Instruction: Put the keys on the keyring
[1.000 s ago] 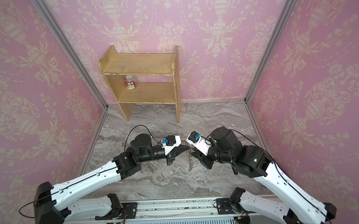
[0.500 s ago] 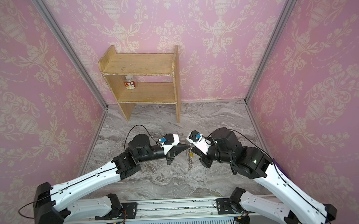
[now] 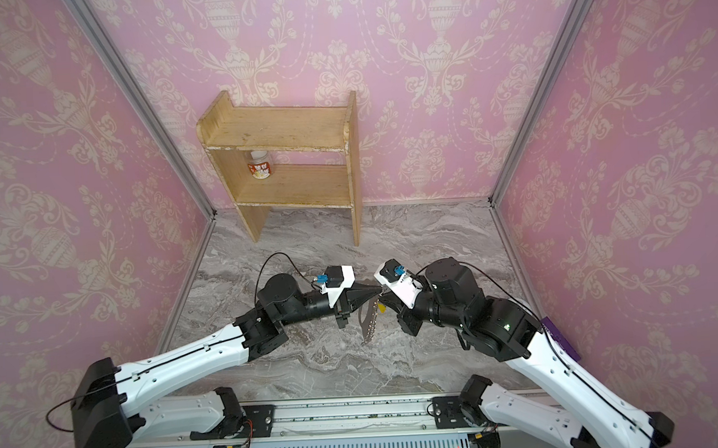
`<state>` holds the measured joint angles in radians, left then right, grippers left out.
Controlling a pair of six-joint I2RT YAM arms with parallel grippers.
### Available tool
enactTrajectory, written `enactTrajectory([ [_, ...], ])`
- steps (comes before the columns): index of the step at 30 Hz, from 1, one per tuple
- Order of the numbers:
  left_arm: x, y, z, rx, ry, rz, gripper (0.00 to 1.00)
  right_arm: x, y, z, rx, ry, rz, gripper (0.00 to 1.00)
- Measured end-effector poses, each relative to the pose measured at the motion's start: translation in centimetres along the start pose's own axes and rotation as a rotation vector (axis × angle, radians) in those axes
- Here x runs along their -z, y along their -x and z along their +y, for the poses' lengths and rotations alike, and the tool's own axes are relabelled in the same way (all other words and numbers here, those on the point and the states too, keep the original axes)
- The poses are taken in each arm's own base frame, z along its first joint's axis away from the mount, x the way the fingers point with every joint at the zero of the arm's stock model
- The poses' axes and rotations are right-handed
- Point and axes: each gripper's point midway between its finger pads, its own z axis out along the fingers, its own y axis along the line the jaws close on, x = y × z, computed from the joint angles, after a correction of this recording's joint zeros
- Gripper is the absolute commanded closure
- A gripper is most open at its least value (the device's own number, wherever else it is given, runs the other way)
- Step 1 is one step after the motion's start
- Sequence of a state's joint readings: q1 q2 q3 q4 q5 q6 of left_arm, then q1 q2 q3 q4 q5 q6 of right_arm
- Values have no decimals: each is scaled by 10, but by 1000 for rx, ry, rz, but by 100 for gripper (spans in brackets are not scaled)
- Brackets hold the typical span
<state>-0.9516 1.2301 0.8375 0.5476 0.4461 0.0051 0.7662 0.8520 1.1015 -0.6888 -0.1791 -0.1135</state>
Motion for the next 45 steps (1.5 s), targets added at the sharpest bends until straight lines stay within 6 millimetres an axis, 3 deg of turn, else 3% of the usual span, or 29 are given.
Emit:
enactTrajectory([
  [5,-5,2,3,13,-1,-50,100,1,1,-4,-25,-17,-21,100],
  [6,-5,1,4,16,0,-55,100,1,1,-4,-28,-20,-22,97],
  [9,-4,3,4,16,-2,-66,100,3,3,-3,-25,-18,-30,74],
  [12,-5,6,-1,10,-18,-78,100,9,2,0,-6,-9,-38,69],
  [19,-4,6,-5,6,-41,-84,100,30,6,-6,-5,-42,-79,70],
  [28,-2,9,-11,-2,-70,-102,100,34,13,-6,3,-22,-109,93],
  [45,2,21,-12,-25,-83,-142,100,32,25,1,-32,51,-165,92],
])
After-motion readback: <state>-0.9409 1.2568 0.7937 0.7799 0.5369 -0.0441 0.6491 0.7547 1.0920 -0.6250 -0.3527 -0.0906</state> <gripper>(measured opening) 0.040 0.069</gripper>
